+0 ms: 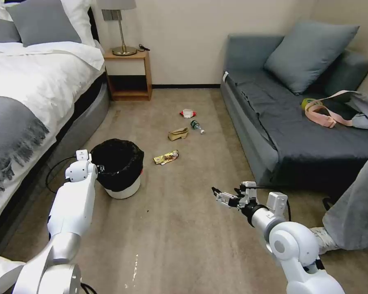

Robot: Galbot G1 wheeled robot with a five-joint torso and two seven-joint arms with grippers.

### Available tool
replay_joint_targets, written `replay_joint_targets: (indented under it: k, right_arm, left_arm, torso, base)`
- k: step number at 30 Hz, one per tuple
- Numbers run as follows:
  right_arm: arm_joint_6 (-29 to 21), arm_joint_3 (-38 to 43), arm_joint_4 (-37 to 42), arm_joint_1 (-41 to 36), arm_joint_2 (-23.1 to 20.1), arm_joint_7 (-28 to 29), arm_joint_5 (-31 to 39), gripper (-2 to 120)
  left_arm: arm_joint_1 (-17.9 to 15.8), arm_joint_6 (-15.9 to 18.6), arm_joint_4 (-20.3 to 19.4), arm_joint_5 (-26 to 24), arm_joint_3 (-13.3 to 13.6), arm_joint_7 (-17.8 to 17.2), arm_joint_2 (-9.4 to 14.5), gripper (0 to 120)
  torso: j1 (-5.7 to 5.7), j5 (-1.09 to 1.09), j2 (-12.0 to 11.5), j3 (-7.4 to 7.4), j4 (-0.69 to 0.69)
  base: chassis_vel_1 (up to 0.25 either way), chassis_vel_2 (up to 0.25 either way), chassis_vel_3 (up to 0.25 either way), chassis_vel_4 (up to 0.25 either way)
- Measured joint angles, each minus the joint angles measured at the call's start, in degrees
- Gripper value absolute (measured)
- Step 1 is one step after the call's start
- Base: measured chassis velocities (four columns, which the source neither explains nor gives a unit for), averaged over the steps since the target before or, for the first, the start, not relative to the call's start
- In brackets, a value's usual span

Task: Pick up the trash bin, then pick up the garbage on the floor and place it into the trash bin.

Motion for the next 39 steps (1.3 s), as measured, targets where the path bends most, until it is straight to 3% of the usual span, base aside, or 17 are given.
replay_joint_targets:
  k: [13, 25, 27, 29, 30, 33, 39]
  right_arm:
    - [0.0, -0.53, -0.42, -0.49, -0.08, 0.06, -0.05, 100]
    - [0.0, -0.29, -1.45, -0.69, 0.03, 0.21, 1.23, 100]
    - [0.0, -0.23, -1.72, -0.75, 0.11, 0.21, 1.41, 100]
    - [0.0, -0.26, -2.03, -0.83, 0.26, 0.25, 1.37, 100]
    - [0.0, -0.26, -2.03, -0.83, 0.26, 0.25, 1.37, 100]
    - [0.0, -0.46, -2.28, -0.78, 0.46, 0.19, 1.19, 100]
    - [0.04, -0.73, -2.58, -0.52, 0.93, -0.51, 1.08, 100]
  left_arm:
    - [4.33, -0.65, -6.68, -0.99, -0.3, 0.92, 2.22, 10]
    - [9.53, -0.95, -14.63, -2.28, -1.98, 0.97, 4.98, 8]
    - [11.24, -1.12, -17.81, -2.26, -2.38, 1.02, 5.61, 6]
    - [14.03, -1.14, -23.56, -1.58, -3.07, 1.92, 6.73, 5]
    - [14.03, -1.14, -23.56, -1.58, -3.07, 1.92, 6.73, 5]
    - [18.28, -1.15, -31.32, -0.95, -4.55, 2.69, 8.32, 5]
    - [23.16, -0.54, -39.3, -0.93, -6.69, 2.89, 9.25, 5]
  torso:
    - [0.0, -0.02, 0.0, 0.0, -0.01]
    - [0.0, -0.02, 0.0, 0.0, 0.0]
    - [0.0, -0.02, 0.0, 0.0, 0.01]
    - [0.0, -0.01, 0.0, 0.0, 0.01]
    - [0.0, -0.01, 0.0, 0.0, 0.01]
    - [0.0, 0.01, 0.0, 0.0, 0.02]
    - [0.0, -0.01, 0.01, 0.0, 0.0]
  base:
    - [0.0, 0.0, 0.0, 0.0]
    - [0.0, 0.0, 0.0, 0.0]
    - [0.0, 0.0, 0.0, 0.0]
    - [0.0, 0.0, 0.0, 0.0]
    - [0.0, 0.0, 0.0, 0.0]
    - [0.0, 0.0, 0.0, 0.0]
    - [0.0, 0.0, 0.0, 0.0]
